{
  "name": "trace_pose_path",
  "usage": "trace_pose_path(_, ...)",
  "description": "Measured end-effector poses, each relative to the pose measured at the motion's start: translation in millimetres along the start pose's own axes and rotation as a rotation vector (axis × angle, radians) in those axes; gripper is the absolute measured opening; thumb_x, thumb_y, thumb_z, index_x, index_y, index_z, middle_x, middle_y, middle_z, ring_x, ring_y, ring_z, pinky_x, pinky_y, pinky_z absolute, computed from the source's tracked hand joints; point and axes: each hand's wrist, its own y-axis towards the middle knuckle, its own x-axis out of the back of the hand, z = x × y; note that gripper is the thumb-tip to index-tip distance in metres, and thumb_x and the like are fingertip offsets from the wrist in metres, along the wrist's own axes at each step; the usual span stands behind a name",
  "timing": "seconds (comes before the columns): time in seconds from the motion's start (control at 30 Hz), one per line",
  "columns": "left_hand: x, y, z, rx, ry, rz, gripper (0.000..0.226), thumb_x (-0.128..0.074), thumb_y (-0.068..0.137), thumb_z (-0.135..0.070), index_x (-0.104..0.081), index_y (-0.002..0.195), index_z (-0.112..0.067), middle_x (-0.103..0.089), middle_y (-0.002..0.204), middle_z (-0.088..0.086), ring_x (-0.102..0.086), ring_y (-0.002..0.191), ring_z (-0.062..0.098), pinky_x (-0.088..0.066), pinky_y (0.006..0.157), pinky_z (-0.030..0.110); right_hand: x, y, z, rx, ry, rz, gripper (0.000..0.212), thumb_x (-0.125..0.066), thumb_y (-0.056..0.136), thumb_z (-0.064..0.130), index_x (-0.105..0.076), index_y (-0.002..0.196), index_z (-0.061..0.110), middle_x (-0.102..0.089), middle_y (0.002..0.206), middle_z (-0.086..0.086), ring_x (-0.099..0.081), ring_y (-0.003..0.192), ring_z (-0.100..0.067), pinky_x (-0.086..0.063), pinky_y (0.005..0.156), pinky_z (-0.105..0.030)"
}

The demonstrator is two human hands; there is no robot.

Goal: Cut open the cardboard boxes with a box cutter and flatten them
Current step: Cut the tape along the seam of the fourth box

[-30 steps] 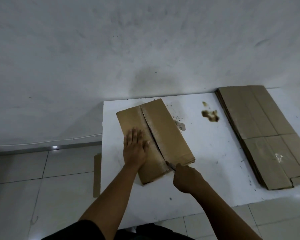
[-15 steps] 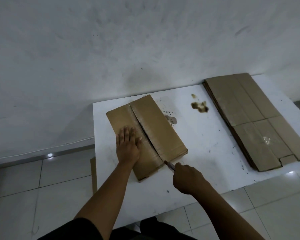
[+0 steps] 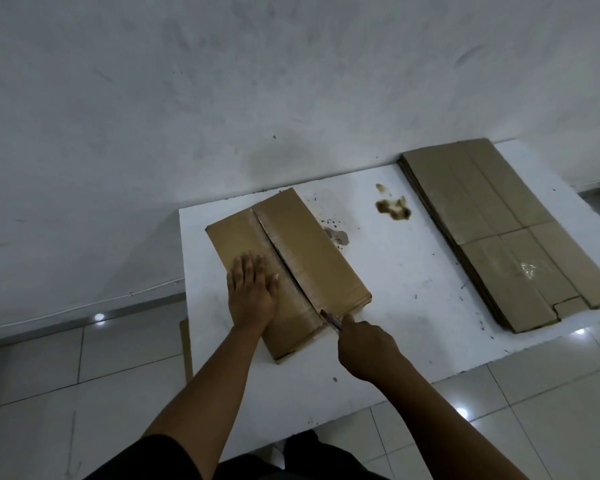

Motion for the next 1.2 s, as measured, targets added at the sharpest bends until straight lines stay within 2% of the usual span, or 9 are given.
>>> trace_pose_path(0.23,0.4,0.7,-0.9,0.002,0.015,0.001,0.069,-0.015,0.101,-0.055,-0.031,0.155,-0.015,-0.027,0.161,0.015,-0.017,0.151,0.034,-0.007,0.121,0.047,-7.9,-0.4,6.5,-0.023,-0.02,-0.015,0.035,-0.043,0.101,0.018,-0.046,0.134,0.007,-0.067,0.101,-0.005,-0.054,0.072,-0.017,-0.04,0.059,-0.026)
trace_pose_path(0.43,0.4,1.4,-1.8,0.02,0.038,0.029,0.069,-0.012,0.1,-0.054,-0.026,0.157,-0.016,-0.023,0.162,0.014,-0.013,0.152,0.032,-0.004,0.123,0.046,-21.2,-2.4,14.8,-0.087,0.004,-0.013,0.041,-0.042,0.099,0.014,-0.042,0.139,0.005,-0.066,0.097,-0.004,-0.066,0.088,-0.02,-0.041,0.062,-0.026)
trace_pose_path(0.7,4.3,-0.1,-5.3,0.027,0.056,0.037,0.068,-0.016,0.101,-0.054,-0.03,0.155,-0.016,-0.027,0.161,0.015,-0.017,0.151,0.034,-0.01,0.122,0.049,-20.3,-12.6,5.3,-0.093,-0.005,0.016,0.025,-0.047,0.099,0.019,-0.049,0.122,0.008,-0.068,0.105,-0.006,-0.067,0.089,-0.02,-0.042,0.064,-0.028)
trace_pose_path(0.8,8.8,1.4,-7.9,0.038,0.089,0.072,0.064,-0.021,0.103,-0.051,-0.03,0.155,-0.014,-0.027,0.16,0.017,-0.018,0.15,0.036,-0.012,0.121,0.051,-18.5,-13.7,-6.3,-0.122,0.037,0.006,0.022,-0.047,0.099,0.021,-0.048,0.118,0.01,-0.068,0.103,-0.005,-0.062,0.079,-0.018,-0.045,0.065,-0.028)
trace_pose_path(0.87,16.4,4.4,-14.7,0.029,0.129,0.107,0.057,-0.029,0.105,-0.045,-0.035,0.152,-0.014,-0.03,0.158,0.02,-0.023,0.147,0.04,-0.018,0.117,0.054,-21.3,-8.5,-19.3,-0.134,0.085,-0.035,0.019,-0.043,0.1,0.022,-0.047,0.114,0.011,-0.067,0.101,-0.005,-0.057,0.073,-0.017,-0.048,0.066,-0.028)
trace_pose_path(0.97,34.0,13.2,-28.0,-0.052,0.151,0.138,0.039,-0.041,0.102,-0.038,-0.053,0.136,-0.023,-0.044,0.146,0.014,-0.038,0.135,0.038,-0.03,0.107,0.053,-34.5,1.2,-40.1,-0.074,0.136,-0.078,0.011,-0.038,0.103,0.024,-0.044,0.099,0.015,-0.057,0.086,0.001,-0.056,0.068,-0.015,-0.037,0.054,-0.023)
trace_pose_path(1.03,45.1,19.0,-35.2,-0.164,0.164,0.152,0.035,-0.043,0.099,-0.038,-0.059,0.128,-0.025,-0.054,0.136,0.004,-0.047,0.126,0.028,-0.032,0.104,0.046,-43.4,3.9,-55.2,-0.026,0.221,-0.054,0.017,-0.037,0.106,0.026,-0.042,0.094,0.016,-0.05,0.079,0.004,-0.051,0.064,-0.012,-0.034,0.052,-0.023)
trace_pose_path(1.1,54.4,19.9,-37.0,-0.266,0.147,0.188,0.042,-0.042,0.096,-0.045,-0.06,0.129,-0.026,-0.056,0.135,-0.001,-0.048,0.125,0.022,-0.028,0.106,0.042,-47.2,2.6,-68.8,-0.025,0.369,0.014,0.023,-0.036,0.107,0.028,-0.046,0.094,0.012,-0.056,0.081,-0.001,-0.051,0.064,-0.014,-0.039,0.059,-0.027)
trace_pose_path(1.2,62.2,15.1,-41.6,-0.405,0.1,0.313,0.054,-0.05,0.091,-0.061,-0.058,0.134,-0.029,-0.05,0.143,-0.003,-0.039,0.136,0.02,-0.021,0.114,0.04,-46.9,-0.1,-81.2,-0.067,0.797,0.051,0.026,-0.038,0.107,0.031,-0.054,0.099,0.011,-0.065,0.098,-0.01,-0.065,0.088,-0.026,-0.049,0.071,-0.036)
